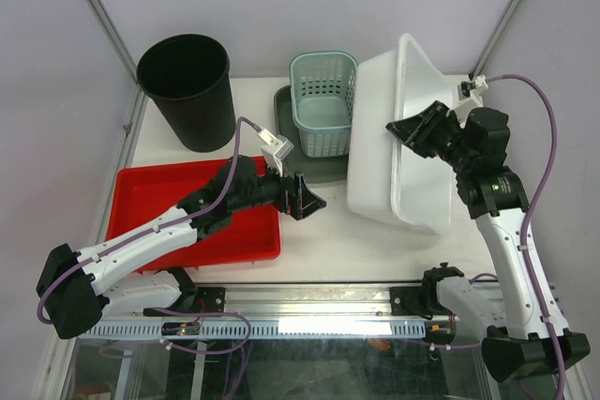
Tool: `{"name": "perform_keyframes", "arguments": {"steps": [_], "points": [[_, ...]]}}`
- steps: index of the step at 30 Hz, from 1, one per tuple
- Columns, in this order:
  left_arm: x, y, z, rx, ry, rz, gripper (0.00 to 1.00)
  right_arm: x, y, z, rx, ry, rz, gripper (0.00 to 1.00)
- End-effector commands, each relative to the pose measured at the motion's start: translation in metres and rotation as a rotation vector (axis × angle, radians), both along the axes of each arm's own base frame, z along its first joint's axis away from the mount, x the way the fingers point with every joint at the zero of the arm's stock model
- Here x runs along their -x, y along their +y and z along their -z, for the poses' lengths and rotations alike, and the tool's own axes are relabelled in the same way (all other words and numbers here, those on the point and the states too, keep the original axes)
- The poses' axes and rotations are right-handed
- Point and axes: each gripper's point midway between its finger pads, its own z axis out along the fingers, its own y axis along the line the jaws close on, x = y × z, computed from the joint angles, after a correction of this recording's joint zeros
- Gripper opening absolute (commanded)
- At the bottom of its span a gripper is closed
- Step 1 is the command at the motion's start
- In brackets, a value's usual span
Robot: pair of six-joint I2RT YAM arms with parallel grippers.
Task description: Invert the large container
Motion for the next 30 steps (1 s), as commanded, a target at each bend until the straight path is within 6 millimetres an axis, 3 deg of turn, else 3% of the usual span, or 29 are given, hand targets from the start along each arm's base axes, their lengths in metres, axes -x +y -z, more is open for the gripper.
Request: {"name": "perform_keyframes", "arguments": {"steps": [1, 8, 10, 13, 21, 30], "points": [[-0.006, -0.002, -0.03, 0.041, -0.079, -0.013, 0.99, 0.017, 0.025, -0.062, -0.074, -0.275, -0.19, 0.0], [-0.009, 0.002, -0.036, 0.044, -0.093, -0.033, 0.99, 0.015, 0.028, -0.067, -0.253, -0.294, -0.23, 0.0], [-0.009, 0.001, -0.039, 0.05, -0.097, -0.033, 0.99, 0.018, 0.03, -0.066, -0.399, -0.203, -0.236, 0.0], [-0.008, -0.001, -0.043, 0.058, -0.1, -0.024, 0.99, 0.014, 0.024, -0.056, -0.467, -0.154, -0.229, 0.0], [-0.009, -0.008, -0.058, 0.088, -0.124, 0.002, 0.99, 0.004, -0.017, -0.039, -0.682, -0.052, -0.196, 0.0], [-0.005, -0.027, -0.071, 0.152, -0.111, 0.081, 0.99, -0.003, -0.061, 0.002, -0.707, 0.092, -0.105, 0.0]]}}
